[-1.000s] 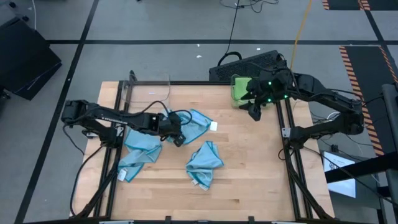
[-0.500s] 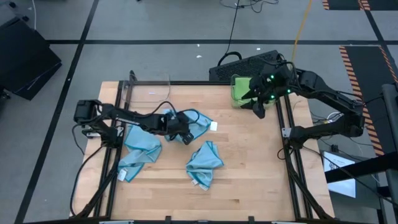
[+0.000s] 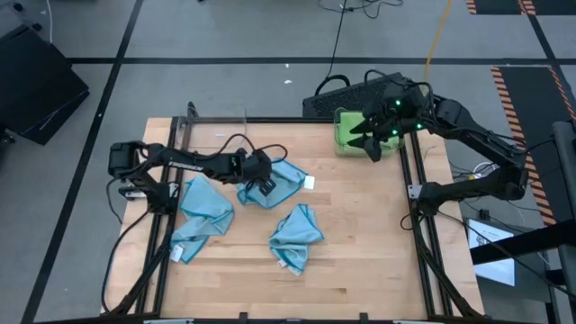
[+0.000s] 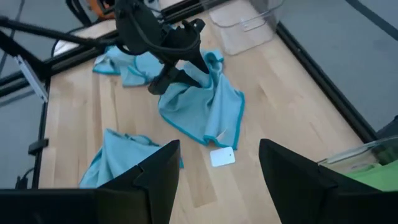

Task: Sort microfiber towel by color & place in baskets
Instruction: Fold the top blue towel

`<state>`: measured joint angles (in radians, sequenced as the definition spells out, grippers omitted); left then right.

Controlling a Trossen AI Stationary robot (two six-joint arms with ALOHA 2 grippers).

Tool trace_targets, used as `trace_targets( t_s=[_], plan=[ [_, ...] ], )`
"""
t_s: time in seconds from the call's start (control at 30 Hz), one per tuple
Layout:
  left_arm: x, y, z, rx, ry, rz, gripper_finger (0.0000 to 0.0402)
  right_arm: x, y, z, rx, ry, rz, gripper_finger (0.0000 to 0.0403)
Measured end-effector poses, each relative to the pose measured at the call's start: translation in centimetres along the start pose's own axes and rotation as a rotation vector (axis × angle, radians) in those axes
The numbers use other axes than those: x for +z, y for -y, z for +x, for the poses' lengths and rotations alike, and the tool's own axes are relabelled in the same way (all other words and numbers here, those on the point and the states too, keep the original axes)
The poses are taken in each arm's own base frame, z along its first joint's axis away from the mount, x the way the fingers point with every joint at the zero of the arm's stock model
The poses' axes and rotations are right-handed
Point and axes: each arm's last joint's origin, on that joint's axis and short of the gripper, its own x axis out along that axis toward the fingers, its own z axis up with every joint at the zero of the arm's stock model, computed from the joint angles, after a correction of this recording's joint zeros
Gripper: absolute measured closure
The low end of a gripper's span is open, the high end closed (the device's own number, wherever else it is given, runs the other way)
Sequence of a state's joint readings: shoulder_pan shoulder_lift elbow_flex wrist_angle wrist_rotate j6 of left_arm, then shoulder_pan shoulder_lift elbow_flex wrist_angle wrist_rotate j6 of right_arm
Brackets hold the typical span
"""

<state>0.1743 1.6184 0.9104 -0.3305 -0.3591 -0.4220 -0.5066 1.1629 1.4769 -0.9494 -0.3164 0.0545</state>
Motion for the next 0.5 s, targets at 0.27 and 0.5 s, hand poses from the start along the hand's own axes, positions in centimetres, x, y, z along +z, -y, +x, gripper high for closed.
trace_targets(
  t_s=[0.27,0.5],
  plan=[
    [-0.1,-1.5,0.7,-0.003,-0.045,0.026,0.0220,0.1,0.3,-0.1,-0.018,0.010,0.021,0.0193],
    [-1.4,-1.6,1.4,-0.083,-0.080,0.022,0.0220,0.1,0.3,-0.1,-0.039,0.013,0.048,0.0193]
  ],
)
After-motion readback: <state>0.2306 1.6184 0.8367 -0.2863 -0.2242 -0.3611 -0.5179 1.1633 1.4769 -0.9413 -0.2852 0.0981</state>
